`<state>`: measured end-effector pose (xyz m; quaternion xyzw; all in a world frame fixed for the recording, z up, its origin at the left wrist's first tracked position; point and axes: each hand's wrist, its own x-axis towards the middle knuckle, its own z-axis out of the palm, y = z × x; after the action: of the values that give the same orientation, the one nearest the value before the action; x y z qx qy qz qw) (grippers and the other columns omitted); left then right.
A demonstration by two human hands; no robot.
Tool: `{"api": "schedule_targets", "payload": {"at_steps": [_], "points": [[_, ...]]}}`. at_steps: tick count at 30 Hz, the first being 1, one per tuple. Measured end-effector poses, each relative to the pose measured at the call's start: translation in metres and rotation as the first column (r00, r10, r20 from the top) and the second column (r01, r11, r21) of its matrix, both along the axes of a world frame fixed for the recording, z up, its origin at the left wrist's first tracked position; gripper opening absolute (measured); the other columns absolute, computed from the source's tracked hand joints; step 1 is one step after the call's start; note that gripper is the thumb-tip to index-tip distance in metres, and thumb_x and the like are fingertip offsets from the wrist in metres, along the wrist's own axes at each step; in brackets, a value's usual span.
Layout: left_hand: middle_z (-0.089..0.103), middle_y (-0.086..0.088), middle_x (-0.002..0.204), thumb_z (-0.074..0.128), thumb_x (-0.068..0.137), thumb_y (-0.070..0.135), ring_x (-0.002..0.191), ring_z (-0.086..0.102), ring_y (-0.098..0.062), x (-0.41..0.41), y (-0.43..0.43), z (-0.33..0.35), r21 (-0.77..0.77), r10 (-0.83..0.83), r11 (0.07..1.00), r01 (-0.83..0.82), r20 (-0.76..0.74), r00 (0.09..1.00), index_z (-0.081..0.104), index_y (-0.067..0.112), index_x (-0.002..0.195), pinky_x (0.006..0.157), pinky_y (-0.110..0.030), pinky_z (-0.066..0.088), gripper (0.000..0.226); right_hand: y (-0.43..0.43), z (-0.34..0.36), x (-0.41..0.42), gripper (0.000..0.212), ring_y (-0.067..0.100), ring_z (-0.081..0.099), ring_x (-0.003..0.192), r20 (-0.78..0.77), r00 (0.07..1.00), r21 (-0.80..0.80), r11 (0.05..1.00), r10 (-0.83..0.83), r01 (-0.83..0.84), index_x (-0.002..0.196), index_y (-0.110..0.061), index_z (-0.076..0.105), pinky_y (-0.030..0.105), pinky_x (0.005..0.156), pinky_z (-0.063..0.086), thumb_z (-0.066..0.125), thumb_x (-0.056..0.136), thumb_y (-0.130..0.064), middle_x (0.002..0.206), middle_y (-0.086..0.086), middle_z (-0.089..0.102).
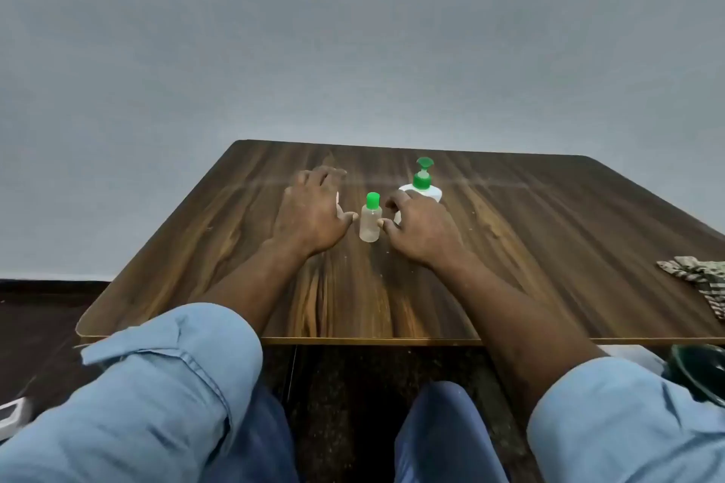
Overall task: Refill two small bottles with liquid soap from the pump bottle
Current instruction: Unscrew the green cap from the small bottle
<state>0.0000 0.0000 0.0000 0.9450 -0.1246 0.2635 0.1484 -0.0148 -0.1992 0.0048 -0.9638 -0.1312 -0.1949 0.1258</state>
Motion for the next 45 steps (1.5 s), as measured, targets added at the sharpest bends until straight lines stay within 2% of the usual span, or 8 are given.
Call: {"api": "schedule_targets", "payload": {"at_steps": [10,15,19,23,28,33,37,45], "points": [[0.05,-0.006,0.151,0.081,0.084,0.044,0.14,0.044,-0.031,0.019,0.004,-0.012,-0.013,-0.048,0.999,0.047,-0.037,0.998,0.045,0.019,0.151,0.106,-0.054,0.047,0.08,0.033,-0.008,0.033,0.06,0.035,0.06,0.131,-0.056,0.998,0.027,1.0,-0.005,0.007,0.159,-0.013,0.041,0.044,0.1,0.053,0.057,0.103,-0.026,0.163,0.006,0.042],[0.055,-0.006,0.146,0.074,0.085,0.034,0.136,0.046,-0.027,0.02,0.003,-0.017,0.006,-0.009,1.0,0.009,0.119,0.993,0.051,0.016,0.146,0.103,-0.051,0.048,0.067,0.032,-0.014,0.041,0.05,0.032,0.064,0.122,-0.049,0.999,0.041,0.999,-0.006,0.008,0.152,-0.015,0.049,0.043,0.091,0.055,0.058,0.104,-0.026,0.15,0.009,0.055],[0.062,-0.006,0.12,0.067,0.085,0.021,0.107,0.057,-0.024,0.005,-0.007,-0.023,-0.089,0.016,0.996,0.012,0.308,0.951,0.061,0.015,0.125,0.088,-0.044,0.047,0.041,0.03,-0.015,0.042,0.036,0.029,0.069,0.105,0.02,1.0,0.081,0.997,-0.019,0.017,0.135,-0.017,0.059,0.04,0.08,0.057,0.063,0.101,-0.028,0.126,0.006,0.067],[0.058,0.0,0.112,0.07,0.086,0.017,0.088,0.062,-0.015,-0.002,-0.023,-0.047,-0.297,-0.107,0.944,0.145,0.142,0.984,0.057,0.017,0.12,0.067,-0.039,0.057,0.036,0.025,-0.019,0.035,0.03,0.024,0.07,0.096,0.06,0.998,0.098,0.995,0.01,-0.016,0.127,-0.021,0.064,0.038,0.074,0.057,0.066,0.099,-0.032,0.117,0.001,0.071],[0.053,0.003,0.123,0.076,0.087,0.027,0.104,0.056,-0.009,0.002,-0.037,-0.074,-0.414,-0.146,0.901,0.129,-0.009,0.989,0.049,0.016,0.132,0.075,-0.032,0.052,0.053,0.014,-0.021,0.022,0.035,0.023,0.069,0.1,0.041,0.998,0.105,0.993,0.046,-0.05,0.132,-0.025,0.061,0.039,0.078,0.057,0.067,0.098,-0.033,0.119,-0.003,0.072],[0.059,0.02,0.093,0.066,0.091,0.029,0.079,0.056,-0.001,0.004,-0.037,-0.075,-0.368,-0.201,0.922,0.12,-0.191,0.961,0.058,0.028,0.116,0.058,-0.012,0.03,0.026,0.006,-0.031,0.01,0.034,0.004,0.067,0.099,-0.086,0.99,0.419,0.905,0.112,-0.066,0.124,-0.03,0.061,0.033,0.088,0.056,0.074,0.093,-0.028,0.108,-0.015,0.072],[0.053,0.017,0.073,0.071,0.086,0.024,0.064,0.052,0.0,0.008,-0.034,-0.076,-0.387,-0.205,0.916,0.107,-0.22,0.954,0.051,0.028,0.09,0.052,-0.015,0.032,0.021,0.007,-0.044,0.009,0.03,-0.006,0.065,0.092,-0.07,0.992,0.571,0.82,0.101,-0.043,0.112,-0.033,0.067,0.017,0.08,0.053,0.083,0.087,-0.034,0.099,-0.02,0.071],[0.058,0.02,0.082,0.072,0.085,0.023,0.074,0.055,0.008,0.01,-0.032,-0.082,-0.413,-0.261,0.895,0.172,-0.17,0.95,0.064,0.027,0.107,0.062,-0.007,0.038,0.023,0.016,-0.063,0.024,0.035,0.007,0.066,0.076,0.063,0.994,0.671,0.734,0.084,-0.105,0.097,-0.025,0.066,0.013,0.069,0.05,0.091,0.078,-0.04,0.084,-0.011,0.071]]}}
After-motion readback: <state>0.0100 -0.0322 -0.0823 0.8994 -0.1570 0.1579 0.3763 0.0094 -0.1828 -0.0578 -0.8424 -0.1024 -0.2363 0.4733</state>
